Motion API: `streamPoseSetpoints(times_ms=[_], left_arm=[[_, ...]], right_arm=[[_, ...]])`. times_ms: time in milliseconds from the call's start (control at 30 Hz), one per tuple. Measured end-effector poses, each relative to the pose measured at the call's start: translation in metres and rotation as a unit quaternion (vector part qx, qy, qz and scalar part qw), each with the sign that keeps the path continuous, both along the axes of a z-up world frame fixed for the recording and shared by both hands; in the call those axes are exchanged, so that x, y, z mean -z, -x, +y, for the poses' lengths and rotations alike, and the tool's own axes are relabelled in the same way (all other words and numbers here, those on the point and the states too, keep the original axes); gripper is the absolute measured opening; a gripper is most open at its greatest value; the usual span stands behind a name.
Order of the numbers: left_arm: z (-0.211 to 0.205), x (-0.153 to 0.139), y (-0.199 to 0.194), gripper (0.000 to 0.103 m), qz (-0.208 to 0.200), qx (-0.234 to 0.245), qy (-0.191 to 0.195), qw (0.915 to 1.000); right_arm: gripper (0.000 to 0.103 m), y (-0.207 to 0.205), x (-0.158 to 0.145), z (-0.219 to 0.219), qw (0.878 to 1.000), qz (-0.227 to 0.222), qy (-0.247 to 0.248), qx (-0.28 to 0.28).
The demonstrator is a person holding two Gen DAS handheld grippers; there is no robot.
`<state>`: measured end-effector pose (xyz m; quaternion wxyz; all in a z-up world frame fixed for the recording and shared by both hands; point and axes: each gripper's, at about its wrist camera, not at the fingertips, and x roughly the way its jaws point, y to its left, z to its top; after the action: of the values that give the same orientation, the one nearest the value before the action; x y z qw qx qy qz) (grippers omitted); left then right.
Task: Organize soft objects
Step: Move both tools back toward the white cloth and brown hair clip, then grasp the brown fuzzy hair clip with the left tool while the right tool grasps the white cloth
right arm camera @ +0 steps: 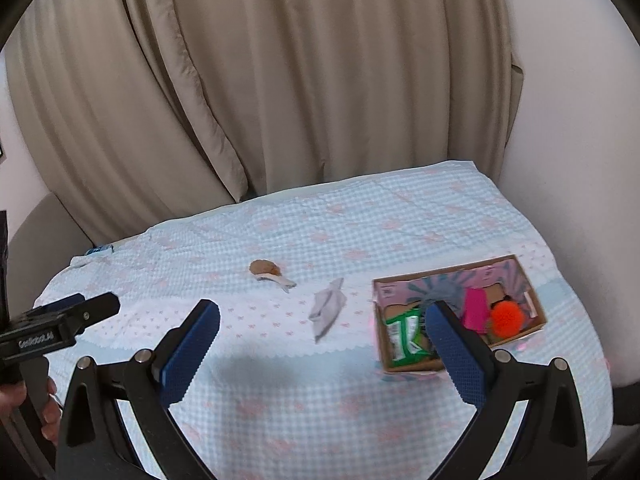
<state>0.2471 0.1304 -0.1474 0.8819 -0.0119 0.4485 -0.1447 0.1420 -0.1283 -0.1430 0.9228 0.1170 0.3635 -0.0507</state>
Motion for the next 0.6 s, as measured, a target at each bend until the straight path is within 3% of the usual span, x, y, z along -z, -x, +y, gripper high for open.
streamPoseSetpoints(times_ms=[233,600], left_arm=[[0.005,0.057,-0.078,0.103,0.019,0.019,0.013,0.9996],[-0.038,0.211,-0.21,0.101,0.056,0.048,0.019,0.9971]], right_arm=[[0.103,-0.048,0.048,0.038,1.0,0.01,0.025,0.002],[0.098,-0.141,0.195,0.058,0.998,0.054,0.041,-0.007]])
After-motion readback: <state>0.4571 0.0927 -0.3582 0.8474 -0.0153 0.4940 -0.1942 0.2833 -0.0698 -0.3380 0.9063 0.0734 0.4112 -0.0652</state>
